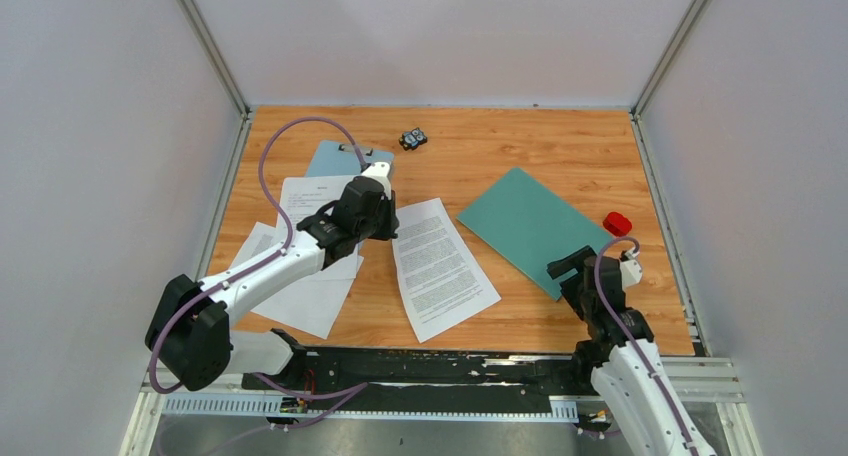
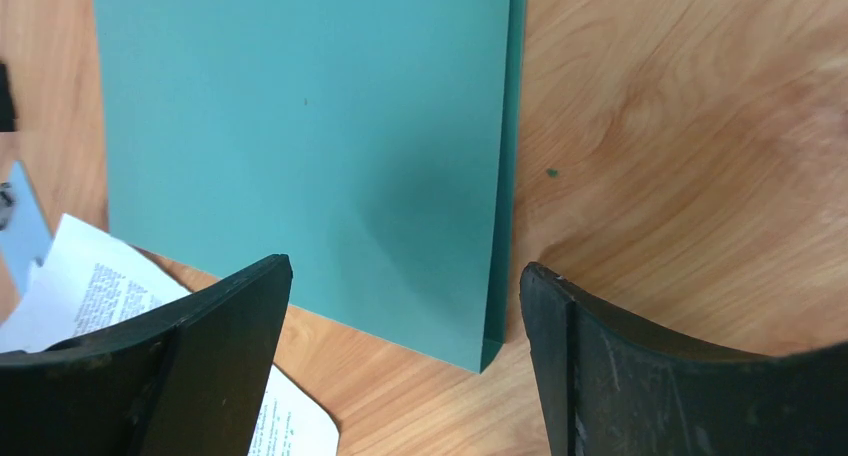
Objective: Put the files into the folder
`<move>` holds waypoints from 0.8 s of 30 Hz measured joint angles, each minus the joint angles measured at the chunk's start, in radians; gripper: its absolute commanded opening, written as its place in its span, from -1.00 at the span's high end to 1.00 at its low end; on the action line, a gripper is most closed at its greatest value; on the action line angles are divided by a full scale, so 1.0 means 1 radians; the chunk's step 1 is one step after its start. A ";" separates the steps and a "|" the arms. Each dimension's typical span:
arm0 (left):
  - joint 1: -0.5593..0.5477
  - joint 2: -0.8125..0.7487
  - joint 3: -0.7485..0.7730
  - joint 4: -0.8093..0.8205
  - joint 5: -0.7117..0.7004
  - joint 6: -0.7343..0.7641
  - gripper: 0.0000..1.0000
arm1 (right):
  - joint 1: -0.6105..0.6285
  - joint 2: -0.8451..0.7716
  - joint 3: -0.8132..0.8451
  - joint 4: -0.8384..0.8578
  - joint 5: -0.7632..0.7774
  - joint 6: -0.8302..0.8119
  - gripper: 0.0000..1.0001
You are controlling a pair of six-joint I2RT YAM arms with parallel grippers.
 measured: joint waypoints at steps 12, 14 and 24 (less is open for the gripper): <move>0.000 0.000 -0.002 -0.002 -0.012 0.000 1.00 | -0.003 -0.308 -0.138 0.179 -0.130 0.102 -0.36; 0.000 0.000 -0.002 -0.002 -0.012 0.000 1.00 | -0.003 -0.334 -0.149 0.215 -0.144 0.106 -0.30; 0.000 0.000 -0.003 -0.001 -0.003 -0.005 1.00 | -0.003 -0.214 -0.210 0.387 -0.197 0.105 0.08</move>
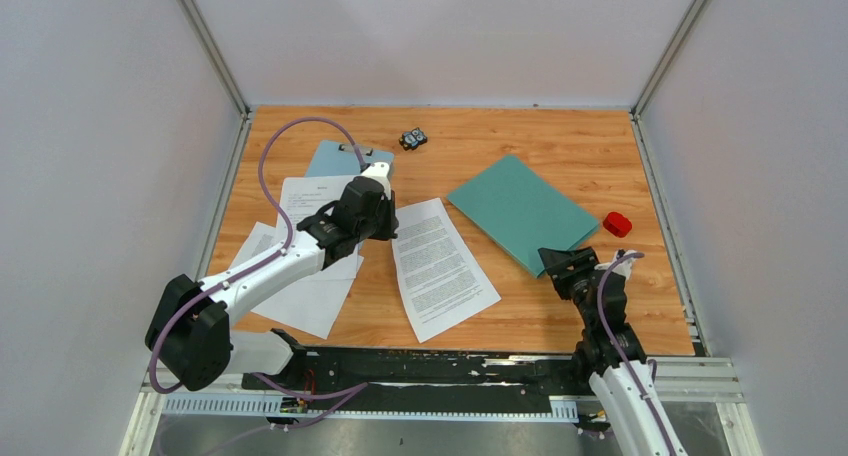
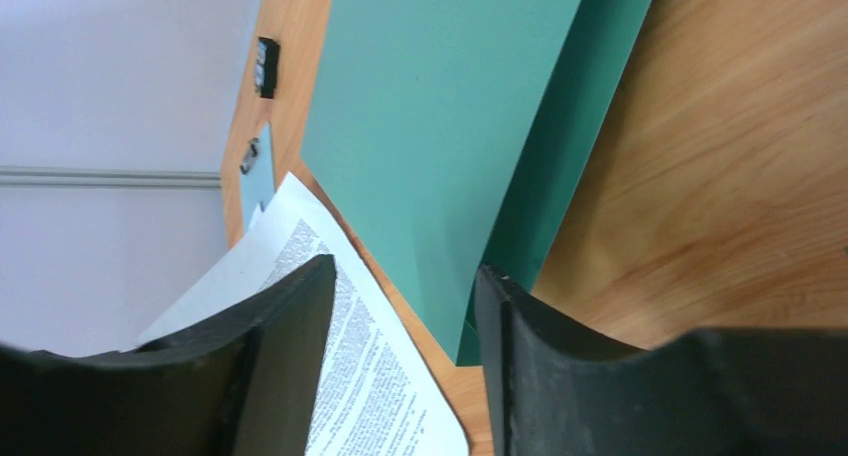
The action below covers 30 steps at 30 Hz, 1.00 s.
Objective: Put the files into the folder
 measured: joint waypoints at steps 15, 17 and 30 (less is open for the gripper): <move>0.000 0.000 -0.027 0.021 0.045 -0.034 1.00 | 0.000 0.356 -0.017 0.262 -0.010 -0.034 0.21; 0.000 0.000 -0.027 0.021 0.046 -0.034 1.00 | 0.000 0.375 -0.017 0.273 -0.009 -0.028 0.21; 0.000 0.008 -0.027 0.021 0.046 -0.037 1.00 | 0.000 0.541 -0.011 0.391 0.007 0.003 0.18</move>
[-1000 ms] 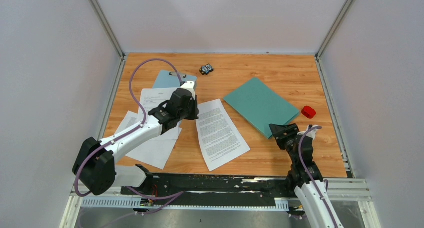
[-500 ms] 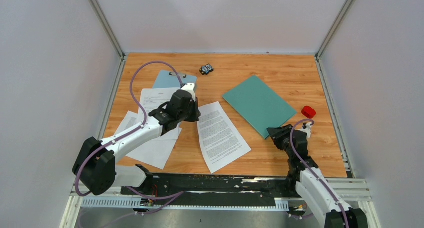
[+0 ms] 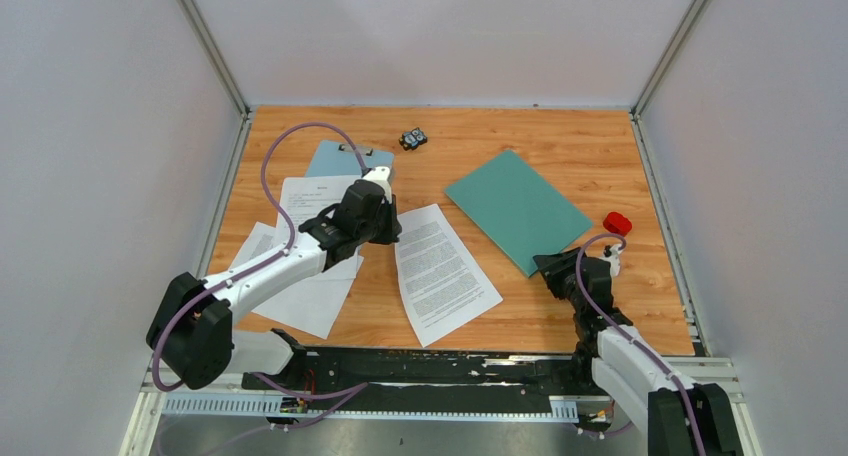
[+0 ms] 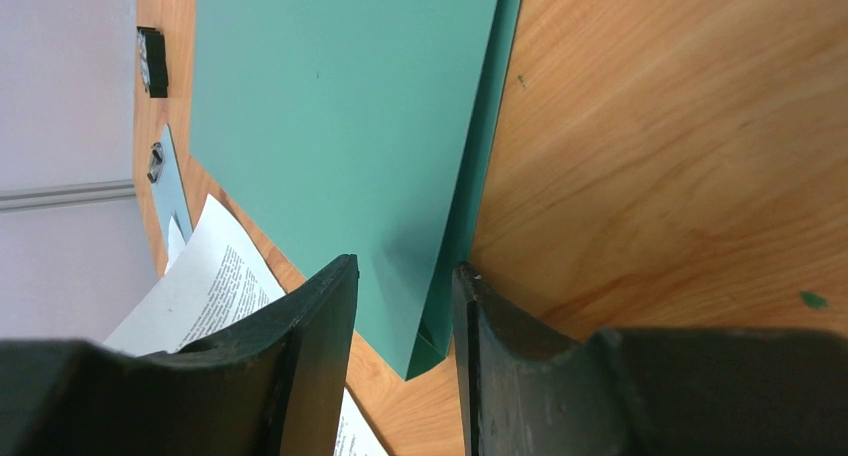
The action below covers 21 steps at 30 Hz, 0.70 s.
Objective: Put the files into the folder
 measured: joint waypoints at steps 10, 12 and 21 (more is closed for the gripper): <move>0.000 0.025 0.010 0.000 0.000 -0.012 1.00 | 0.000 0.111 0.000 0.148 -0.021 0.014 0.46; 0.000 0.032 0.017 0.001 0.002 -0.014 1.00 | 0.000 0.137 0.001 0.174 -0.026 0.007 0.65; 0.021 0.039 0.119 -0.090 -0.015 -0.015 1.00 | 0.000 0.149 0.041 0.222 -0.064 -0.160 1.00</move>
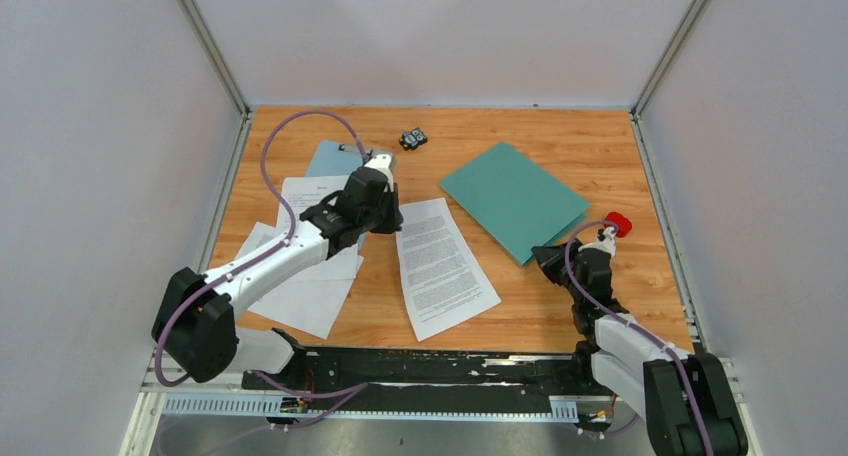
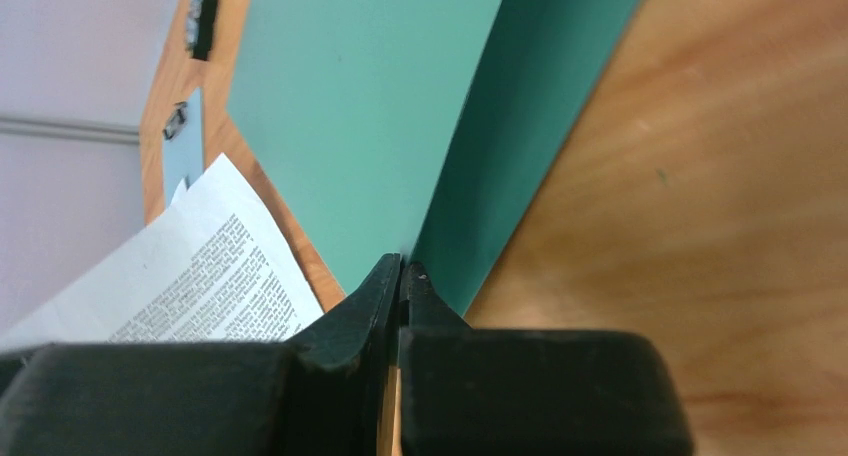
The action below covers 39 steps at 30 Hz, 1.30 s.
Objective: Put the files into the folder
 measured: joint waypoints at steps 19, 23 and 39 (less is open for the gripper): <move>0.232 -0.062 0.551 -0.328 -0.130 0.031 1.00 | 0.488 -0.323 0.207 -0.238 0.277 -0.945 1.00; 0.246 -0.052 0.696 -0.382 -0.172 0.032 1.00 | 0.705 -0.243 0.214 -0.234 0.451 -1.094 1.00; 0.255 0.075 1.033 -0.384 0.071 -0.050 1.00 | 1.152 0.189 0.253 -0.077 0.812 -1.420 1.00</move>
